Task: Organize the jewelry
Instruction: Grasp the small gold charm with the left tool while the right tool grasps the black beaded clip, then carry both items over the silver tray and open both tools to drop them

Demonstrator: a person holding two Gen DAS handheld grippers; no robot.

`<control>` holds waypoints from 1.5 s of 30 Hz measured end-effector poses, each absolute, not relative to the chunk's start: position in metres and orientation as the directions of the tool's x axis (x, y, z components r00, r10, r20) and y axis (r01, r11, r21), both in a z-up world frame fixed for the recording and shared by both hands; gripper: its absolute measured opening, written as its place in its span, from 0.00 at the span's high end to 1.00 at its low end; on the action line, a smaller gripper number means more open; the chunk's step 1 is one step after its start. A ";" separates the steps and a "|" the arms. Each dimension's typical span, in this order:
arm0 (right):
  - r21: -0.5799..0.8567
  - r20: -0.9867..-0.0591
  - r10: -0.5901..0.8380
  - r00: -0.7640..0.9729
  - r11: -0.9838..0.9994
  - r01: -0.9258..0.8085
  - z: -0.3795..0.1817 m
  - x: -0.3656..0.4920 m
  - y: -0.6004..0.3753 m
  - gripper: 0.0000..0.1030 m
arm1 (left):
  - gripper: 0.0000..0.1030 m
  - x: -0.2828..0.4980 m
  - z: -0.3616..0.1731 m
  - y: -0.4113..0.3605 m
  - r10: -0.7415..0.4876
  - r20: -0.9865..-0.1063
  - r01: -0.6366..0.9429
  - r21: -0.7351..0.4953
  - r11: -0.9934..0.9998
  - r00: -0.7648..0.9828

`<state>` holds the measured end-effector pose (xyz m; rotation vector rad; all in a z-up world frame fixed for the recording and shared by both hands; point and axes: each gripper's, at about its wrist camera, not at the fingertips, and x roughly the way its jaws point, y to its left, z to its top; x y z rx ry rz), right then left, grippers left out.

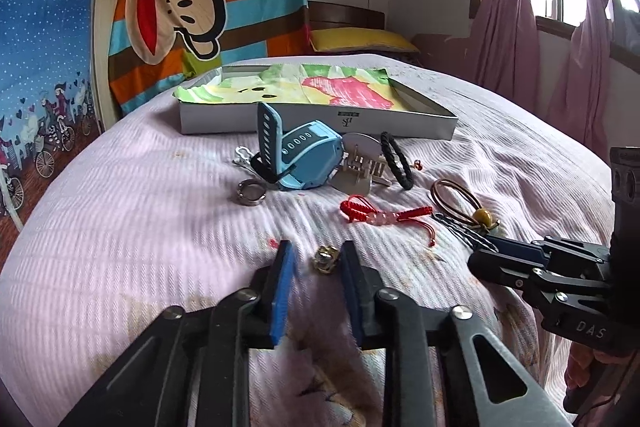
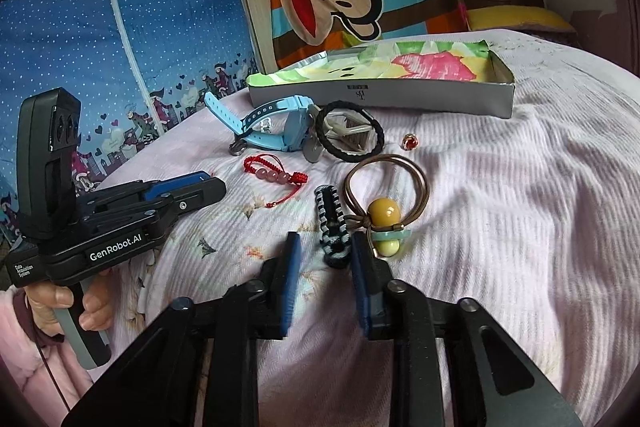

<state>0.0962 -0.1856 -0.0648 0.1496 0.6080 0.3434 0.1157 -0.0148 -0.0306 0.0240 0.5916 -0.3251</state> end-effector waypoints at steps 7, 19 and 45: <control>0.239 -0.517 0.357 0.778 0.933 -0.270 -0.066 0.090 -0.186 0.87 | 0.88 0.109 -0.030 -0.015 -0.295 -0.541 0.300 -0.081 0.950 0.788; 0.171 -0.396 0.357 0.846 0.934 -0.314 -0.039 0.068 -0.182 0.87 | 0.88 0.088 -0.001 -0.015 -0.337 -0.438 0.325 -0.104 0.940 0.834; 0.178 -0.475 0.394 0.787 0.919 -0.353 0.034 0.294 -0.132 0.87 | 0.88 0.326 0.050 0.032 -0.265 -0.585 0.211 -0.160 0.964 0.767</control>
